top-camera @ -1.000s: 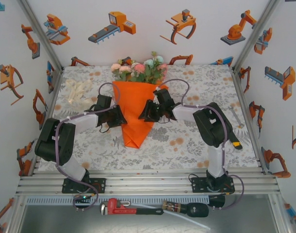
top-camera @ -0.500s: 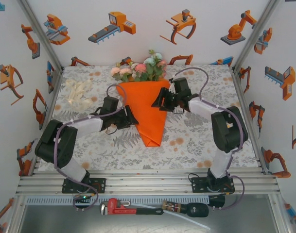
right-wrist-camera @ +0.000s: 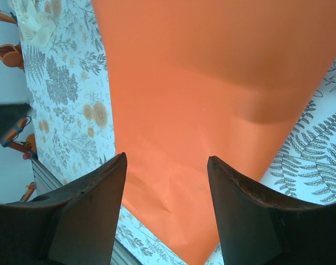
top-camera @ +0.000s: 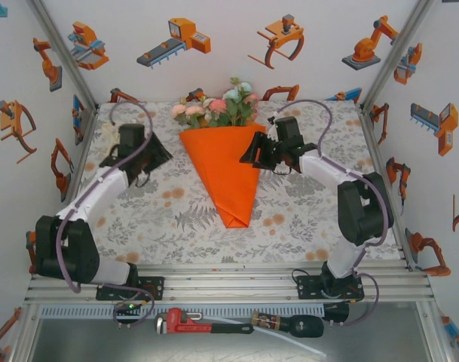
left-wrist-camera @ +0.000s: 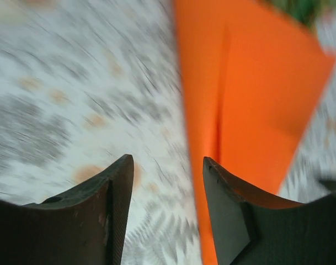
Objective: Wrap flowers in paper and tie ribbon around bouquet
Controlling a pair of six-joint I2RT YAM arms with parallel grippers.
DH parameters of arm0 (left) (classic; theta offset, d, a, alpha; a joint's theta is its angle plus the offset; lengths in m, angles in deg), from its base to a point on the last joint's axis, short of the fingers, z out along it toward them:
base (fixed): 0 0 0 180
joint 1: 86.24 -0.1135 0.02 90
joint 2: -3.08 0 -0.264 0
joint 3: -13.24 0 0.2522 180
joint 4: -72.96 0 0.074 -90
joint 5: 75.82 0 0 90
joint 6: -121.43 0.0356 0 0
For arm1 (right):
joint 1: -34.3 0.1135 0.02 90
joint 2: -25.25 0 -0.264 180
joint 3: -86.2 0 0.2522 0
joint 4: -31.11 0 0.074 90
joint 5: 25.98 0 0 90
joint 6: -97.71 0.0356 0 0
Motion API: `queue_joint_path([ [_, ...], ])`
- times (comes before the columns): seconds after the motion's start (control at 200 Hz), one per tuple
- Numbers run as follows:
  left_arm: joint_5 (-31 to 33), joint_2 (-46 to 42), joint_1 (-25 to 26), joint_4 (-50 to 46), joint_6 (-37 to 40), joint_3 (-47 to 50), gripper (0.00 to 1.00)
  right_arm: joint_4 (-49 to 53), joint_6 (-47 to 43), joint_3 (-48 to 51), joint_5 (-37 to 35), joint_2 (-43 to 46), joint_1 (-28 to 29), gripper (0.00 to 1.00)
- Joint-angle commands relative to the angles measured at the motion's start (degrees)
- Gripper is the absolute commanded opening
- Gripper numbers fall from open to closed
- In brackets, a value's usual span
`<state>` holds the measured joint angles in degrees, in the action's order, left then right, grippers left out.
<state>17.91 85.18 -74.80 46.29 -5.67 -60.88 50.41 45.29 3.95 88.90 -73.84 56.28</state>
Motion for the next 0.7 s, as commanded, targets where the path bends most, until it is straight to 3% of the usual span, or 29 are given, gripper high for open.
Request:
queue_joint_path([
  [0.0,10.7,8.1,-7.2,-9.4,1.2,-9.0,0.49,0.0,-1.6,-0.3,-3.0,6.1,-1.4,0.59],
  [0.15,12.6,23.3,-13.7,-17.5,0.6,-24.4,0.47,0.9,-3.0,1.2,-4.3,10.5,-2.9,0.61],
  [0.28,13.3,32.8,-17.5,-17.3,2.0,-34.1,0.49,1.1,-3.5,2.5,-4.2,12.3,-3.3,0.62],
  [0.385,14.8,39.5,-18.8,-17.6,6.6,-42.7,0.49,1.5,-4.1,2.9,-3.8,12.5,-3.4,0.62],
  [0.516,16.8,48.3,-19.8,-24.5,10.0,-55.3,0.49,1.8,-4.4,3.4,-3.7,12.6,-3.9,0.62],
  [0.696,8.0,58.0,-20.4,-30.0,18.7,-68.3,0.55,1.9,-4.6,3.9,-3.6,13.0,-4.4,0.62],
])
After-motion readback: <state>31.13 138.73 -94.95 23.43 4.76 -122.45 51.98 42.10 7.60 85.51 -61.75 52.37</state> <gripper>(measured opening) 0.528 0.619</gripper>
